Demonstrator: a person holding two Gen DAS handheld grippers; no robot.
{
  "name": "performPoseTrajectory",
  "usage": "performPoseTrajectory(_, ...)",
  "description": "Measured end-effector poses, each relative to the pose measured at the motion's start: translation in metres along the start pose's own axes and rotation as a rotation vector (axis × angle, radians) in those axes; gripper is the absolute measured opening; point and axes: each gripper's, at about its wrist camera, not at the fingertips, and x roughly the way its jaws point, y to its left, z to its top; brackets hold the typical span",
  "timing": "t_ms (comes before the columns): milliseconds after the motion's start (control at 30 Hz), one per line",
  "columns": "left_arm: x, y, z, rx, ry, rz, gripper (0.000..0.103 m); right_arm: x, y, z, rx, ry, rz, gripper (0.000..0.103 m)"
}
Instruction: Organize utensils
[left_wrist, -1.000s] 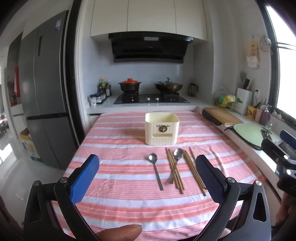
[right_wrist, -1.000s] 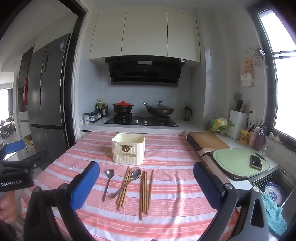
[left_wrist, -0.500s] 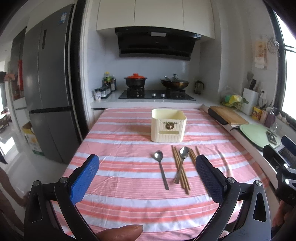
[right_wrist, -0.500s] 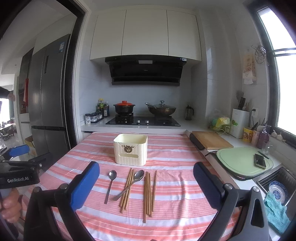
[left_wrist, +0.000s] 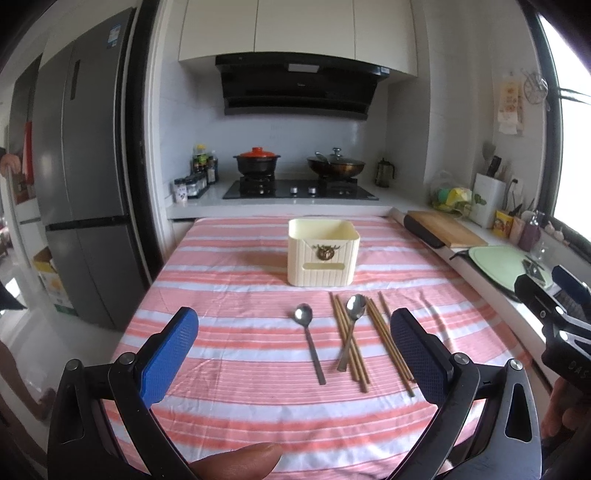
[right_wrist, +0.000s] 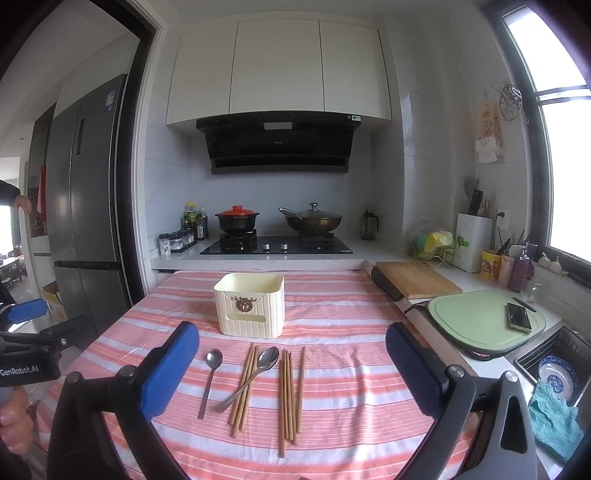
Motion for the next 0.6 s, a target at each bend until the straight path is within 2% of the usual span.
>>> performPoseTrajectory(367,0.006,-0.011,-0.003,0.043,-0.006,-0.028,0.103,0.011,-0.004,-0.008,0.009,0.025,-0.01,0.103)
performPoseTrajectory(600,0.011,-0.011,-0.005,0.021,0.021,-0.063,0.103,0.012,-0.005,-0.01,0.011,0.024,-0.012,0.103)
